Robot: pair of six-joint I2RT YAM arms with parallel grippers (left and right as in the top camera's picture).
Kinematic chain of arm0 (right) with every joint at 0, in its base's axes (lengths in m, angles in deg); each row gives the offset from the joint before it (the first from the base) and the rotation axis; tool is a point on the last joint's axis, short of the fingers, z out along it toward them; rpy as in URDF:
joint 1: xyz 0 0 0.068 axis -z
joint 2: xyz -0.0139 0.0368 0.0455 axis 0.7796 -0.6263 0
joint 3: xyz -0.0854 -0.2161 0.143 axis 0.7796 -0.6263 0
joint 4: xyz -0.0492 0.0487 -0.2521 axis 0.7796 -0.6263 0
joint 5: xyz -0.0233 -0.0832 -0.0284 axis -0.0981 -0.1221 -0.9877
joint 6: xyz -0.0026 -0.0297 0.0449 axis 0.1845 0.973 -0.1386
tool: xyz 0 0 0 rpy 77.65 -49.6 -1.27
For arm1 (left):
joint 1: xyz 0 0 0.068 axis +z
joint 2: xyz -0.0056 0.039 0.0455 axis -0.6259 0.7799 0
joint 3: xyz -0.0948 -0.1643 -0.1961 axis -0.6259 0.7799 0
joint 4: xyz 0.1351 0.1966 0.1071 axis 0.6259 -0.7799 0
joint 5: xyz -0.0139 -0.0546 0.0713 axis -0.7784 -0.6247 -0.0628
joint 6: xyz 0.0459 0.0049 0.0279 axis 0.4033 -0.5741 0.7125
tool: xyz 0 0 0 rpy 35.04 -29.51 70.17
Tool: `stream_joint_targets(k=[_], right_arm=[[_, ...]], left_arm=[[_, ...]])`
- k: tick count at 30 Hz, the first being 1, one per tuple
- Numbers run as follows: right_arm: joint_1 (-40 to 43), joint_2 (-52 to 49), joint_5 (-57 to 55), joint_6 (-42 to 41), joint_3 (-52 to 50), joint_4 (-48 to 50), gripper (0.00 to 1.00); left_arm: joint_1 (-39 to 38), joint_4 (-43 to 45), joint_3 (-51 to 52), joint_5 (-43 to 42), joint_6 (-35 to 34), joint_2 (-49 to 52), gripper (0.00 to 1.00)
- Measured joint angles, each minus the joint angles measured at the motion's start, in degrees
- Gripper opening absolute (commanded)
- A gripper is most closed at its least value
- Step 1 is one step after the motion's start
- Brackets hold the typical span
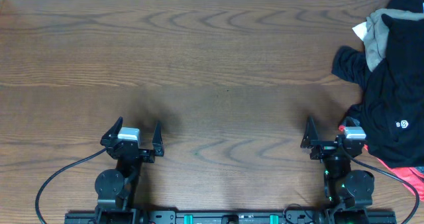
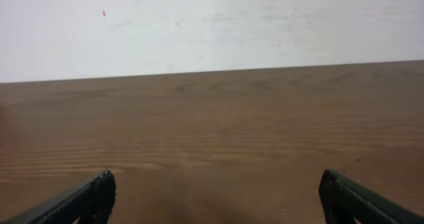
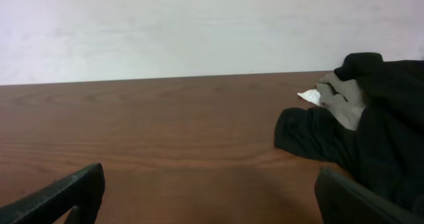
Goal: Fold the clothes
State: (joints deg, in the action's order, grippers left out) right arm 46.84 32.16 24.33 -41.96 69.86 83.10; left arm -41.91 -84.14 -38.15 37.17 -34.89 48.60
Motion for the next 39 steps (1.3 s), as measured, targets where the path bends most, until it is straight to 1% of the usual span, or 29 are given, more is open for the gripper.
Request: stream_joint_targets(k=[8, 13, 16, 19, 22, 25, 28, 30, 32, 34, 36, 39], right_arm=[[0.0, -0.2, 0.3, 0.0, 0.0, 0.0, 0.99], [0.0, -0.4, 1.3, 0.0, 0.3, -1.4, 0.99], [0.0, -0.9, 0.5, 0.0, 2.5, -5.2, 0.99], [0.0, -3.2, -1.4, 0.0, 7.1, -9.4, 0.99], [0.0, -8.3, -3.8, 0.2, 14.8, -13.5, 0.99], [0.0, -14.9, -5.4, 0.2, 22.0, -17.4, 0.99], [0.0, -25.5, -6.5, 0.2, 30.6, -23.8, 0.99], [0.0, -31.1, -6.6, 0.2, 34.6, -27.1, 0.99], [0.0, -38.4, -6.4, 0.2, 40.2, -32.4, 0.99], [0.0, -44.5, -5.5, 0.3, 44.7, -35.8, 0.99], [0.0, -50.2, -3.9, 0.6, 48.7, -38.9, 0.99], [0.0, -55.6, -4.6, 0.9, 52.4, -41.2, 0.99]], left_arm=[[0.0, 0.0, 0.0, 0.0, -0.3, 0.0, 0.98], [0.0, -0.8, -0.5, 0.0, -3.9, 0.0, 0.98], [0.0, -2.4, -1.9, 0.0, -5.0, 0.8, 0.98], [0.0, -3.0, -6.2, 0.0, -5.9, 4.1, 0.98], [0.0, -3.1, -12.7, 0.0, -6.1, 9.1, 0.98], [0.0, -5.9, -20.7, 0.0, -6.2, 15.9, 0.98], [0.0, -12.4, -28.9, 0.0, -7.0, 23.6, 0.98], [0.0, -19.1, -35.1, 0.0, -7.7, 29.5, 0.98], [0.0, -25.2, -40.9, 0.0, -8.0, 35.2, 0.98], [0.0, -29.6, -44.9, 0.0, -8.2, 39.2, 0.98], [0.0, -33.0, -48.1, 0.0, -8.6, 42.7, 0.98], [0.0, -34.7, -50.0, 0.0, -8.8, 45.1, 0.98]])
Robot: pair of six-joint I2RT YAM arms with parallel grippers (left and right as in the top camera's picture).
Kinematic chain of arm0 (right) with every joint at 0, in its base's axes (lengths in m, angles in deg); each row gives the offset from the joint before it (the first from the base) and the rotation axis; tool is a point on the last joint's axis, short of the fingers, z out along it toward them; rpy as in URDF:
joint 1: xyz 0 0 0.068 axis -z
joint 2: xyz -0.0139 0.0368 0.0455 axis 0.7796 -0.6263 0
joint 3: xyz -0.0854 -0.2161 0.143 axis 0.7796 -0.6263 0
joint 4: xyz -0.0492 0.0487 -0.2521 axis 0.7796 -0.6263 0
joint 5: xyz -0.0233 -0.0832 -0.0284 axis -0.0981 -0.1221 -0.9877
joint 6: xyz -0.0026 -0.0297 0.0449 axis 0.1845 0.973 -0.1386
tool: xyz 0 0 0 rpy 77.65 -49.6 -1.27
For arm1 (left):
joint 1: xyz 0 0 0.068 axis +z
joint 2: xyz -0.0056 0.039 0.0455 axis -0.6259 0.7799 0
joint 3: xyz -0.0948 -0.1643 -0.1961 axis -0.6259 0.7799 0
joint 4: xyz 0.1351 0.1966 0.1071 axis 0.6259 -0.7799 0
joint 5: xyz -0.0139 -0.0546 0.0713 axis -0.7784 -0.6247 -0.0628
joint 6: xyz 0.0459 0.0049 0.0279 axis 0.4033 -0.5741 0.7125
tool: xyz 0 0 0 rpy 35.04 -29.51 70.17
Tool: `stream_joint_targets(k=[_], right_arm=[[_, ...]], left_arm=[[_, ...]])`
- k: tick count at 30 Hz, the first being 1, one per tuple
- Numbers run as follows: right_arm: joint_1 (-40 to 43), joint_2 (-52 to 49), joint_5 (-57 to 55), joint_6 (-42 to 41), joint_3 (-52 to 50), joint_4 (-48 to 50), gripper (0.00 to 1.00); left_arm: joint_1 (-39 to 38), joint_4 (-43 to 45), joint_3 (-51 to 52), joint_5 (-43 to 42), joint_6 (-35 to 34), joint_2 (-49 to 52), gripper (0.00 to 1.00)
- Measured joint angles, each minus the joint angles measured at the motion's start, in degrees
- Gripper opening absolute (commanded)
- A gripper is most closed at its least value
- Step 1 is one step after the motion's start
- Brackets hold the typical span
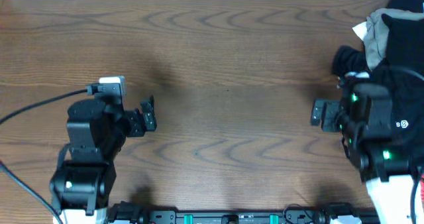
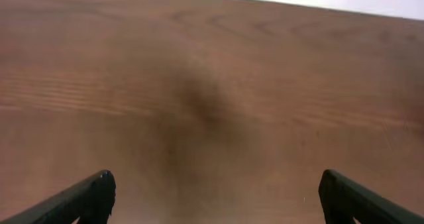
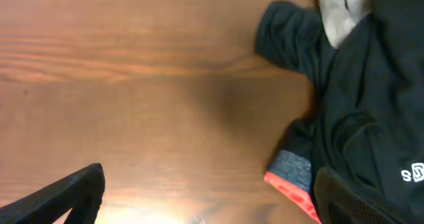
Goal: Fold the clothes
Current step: 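Reach the right gripper into the clothes pile and grasp the black shirt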
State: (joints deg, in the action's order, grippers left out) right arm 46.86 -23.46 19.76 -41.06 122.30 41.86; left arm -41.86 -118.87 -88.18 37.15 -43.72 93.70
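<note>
A heap of clothes lies at the table's right edge: a black garment (image 1: 405,71) with a small white logo, and a grey garment (image 1: 376,33) on top at the far end. In the right wrist view the black garment (image 3: 371,98) fills the right side, with a grey, red-edged band (image 3: 295,176) at its near edge. My right gripper (image 3: 212,191) hangs open over the wood, its right finger (image 3: 361,201) above the black cloth. In the overhead view the right gripper (image 1: 322,113) sits just left of the heap. My left gripper (image 2: 215,191) is open over bare wood, far left (image 1: 140,118).
The brown wooden table (image 1: 225,58) stretches between the two arms. A white tag or scrap (image 1: 358,30) pokes out at the heap's far left side. The arm bases and cables stand along the near edge.
Both arms have risen from their low rest pose and reached forward, cameras now tilted down at the table. The right gripper has come up against the heap's left edge. Both grippers stayed open.
</note>
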Motion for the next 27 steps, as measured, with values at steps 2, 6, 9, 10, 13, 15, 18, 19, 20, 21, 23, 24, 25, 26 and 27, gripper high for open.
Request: stream_joint_targets(k=[2, 6, 9, 10, 13, 15, 18, 19, 20, 21, 23, 24, 25, 26, 27], right_arm=[[0.9, -2.7, -3.5, -0.8, 1.6, -0.6, 0.99], [9.4, -6.9, -9.6, -1.6, 2.9, 0.1, 0.99], [19.0, -10.6, -11.4, -0.2, 3.3, 2.4, 0.98], [22.0, -11.8, -11.5, 0.6, 3.3, 3.0, 0.98], [29.8, -16.2, -10.7, 2.7, 3.4, 4.2, 0.97], [34.1, -19.8, -9.5, 3.6, 3.5, 4.6, 0.97], [37.8, -24.6, -8.2, 4.2, 3.5, 5.7, 0.98], [38.7, -26.3, -7.5, 4.5, 3.5, 6.3, 0.98], [39.3, -27.6, -6.6, 4.7, 3.5, 6.8, 0.99], [40.0, -29.3, -5.5, 5.0, 3.5, 7.1, 0.98], [40.5, -31.8, -4.0, 5.6, 3.5, 7.3, 0.98], [40.6, -33.1, -3.3, 5.9, 3.5, 7.3, 0.98], [40.6, -34.4, -2.7, 6.1, 3.5, 7.3, 0.98], [40.6, -35.6, -2.3, 6.3, 3.5, 7.6, 0.98], [40.6, -36.7, -1.9, 6.3, 3.5, 7.8, 0.96]], left_arm=[[0.0, -0.2, -0.1, 0.0, 0.0, 0.6, 0.98], [0.0, -0.3, -0.1, 0.0, 0.0, 0.7, 0.98], [0.0, -0.2, -0.1, 0.0, 0.0, 0.7, 0.98], [0.0, -0.2, -0.1, 0.0, 0.0, 0.7, 0.98], [0.0, -0.1, -0.1, 0.0, 0.0, 0.7, 0.98], [0.0, 0.0, -0.1, 0.0, 0.0, 0.7, 0.98], [0.0, 0.0, -0.1, 0.0, 0.0, 0.7, 0.98], [0.0, 0.0, -0.1, 0.0, 0.0, 0.7, 0.98], [0.0, 0.0, -0.1, 0.0, 0.0, 0.7, 0.98], [0.0, 0.0, -0.1, 0.0, 0.0, 0.7, 0.98], [0.0, 0.0, -0.1, 0.0, 0.0, 0.7, 0.98], [0.0, 0.0, -0.1, 0.0, 0.0, 0.7, 0.98], [0.0, 0.0, -0.1, 0.0, 0.0, 0.7, 0.98], [0.0, 0.0, -0.1, 0.0, 0.0, 0.7, 0.98], [0.0, 0.0, -0.1, 0.0, 0.0, 0.7, 0.98]])
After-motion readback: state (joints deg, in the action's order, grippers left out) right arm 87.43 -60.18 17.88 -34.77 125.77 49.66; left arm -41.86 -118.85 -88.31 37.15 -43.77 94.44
